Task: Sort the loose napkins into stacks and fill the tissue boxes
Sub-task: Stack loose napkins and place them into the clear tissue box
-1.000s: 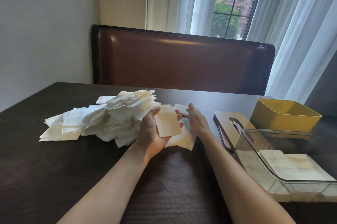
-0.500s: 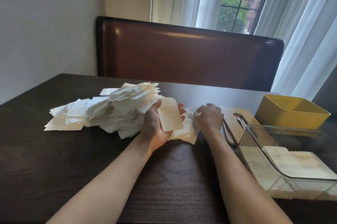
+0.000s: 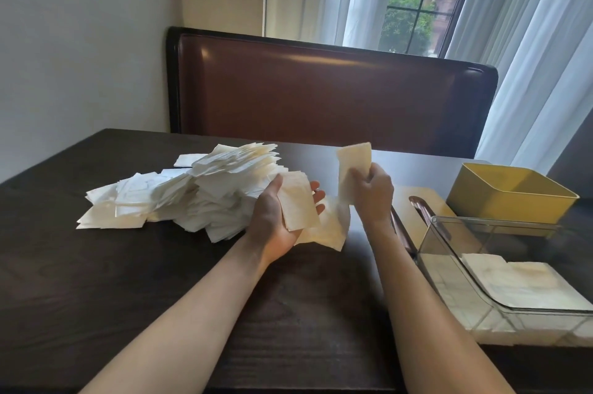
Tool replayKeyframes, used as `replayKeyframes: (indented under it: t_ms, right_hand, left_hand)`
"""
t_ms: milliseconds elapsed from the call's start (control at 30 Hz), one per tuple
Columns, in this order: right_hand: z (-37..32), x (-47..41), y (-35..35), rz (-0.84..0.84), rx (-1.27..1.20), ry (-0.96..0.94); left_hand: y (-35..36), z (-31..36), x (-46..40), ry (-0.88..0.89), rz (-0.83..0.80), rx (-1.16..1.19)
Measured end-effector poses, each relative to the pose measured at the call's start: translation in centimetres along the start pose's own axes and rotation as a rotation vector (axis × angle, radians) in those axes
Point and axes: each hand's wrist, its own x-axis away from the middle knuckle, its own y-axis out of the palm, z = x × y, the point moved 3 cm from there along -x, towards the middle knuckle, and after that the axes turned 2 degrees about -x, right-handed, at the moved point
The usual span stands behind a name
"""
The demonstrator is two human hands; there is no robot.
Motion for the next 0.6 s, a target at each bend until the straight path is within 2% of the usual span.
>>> replayKeyframes:
  t_ms: [100,233,400,600]
  right_hand:
    - [-3.0,1.2,-0.2,-0.042,-0.238,-0.029]
    - [-4.2,2.9,0.6,-0.280,-0.509,0.150]
    - [-3.7,4.8,3.0,-0.493,-0.394,0.284]
    - [-4.1,5.1,3.0,-0.589,-0.270,0.210]
  left_hand:
    - [0.3,0.0,0.1,0.011,0.014,-0.029]
    - [0.2,0.0,0.0,0.016,-0.020,-0.036]
    - [0.2,-0.1,-0.1,0.031,-0.116,-0.081]
    - [0.3,-0.2,0.3,0.016,-0.124,-0.176]
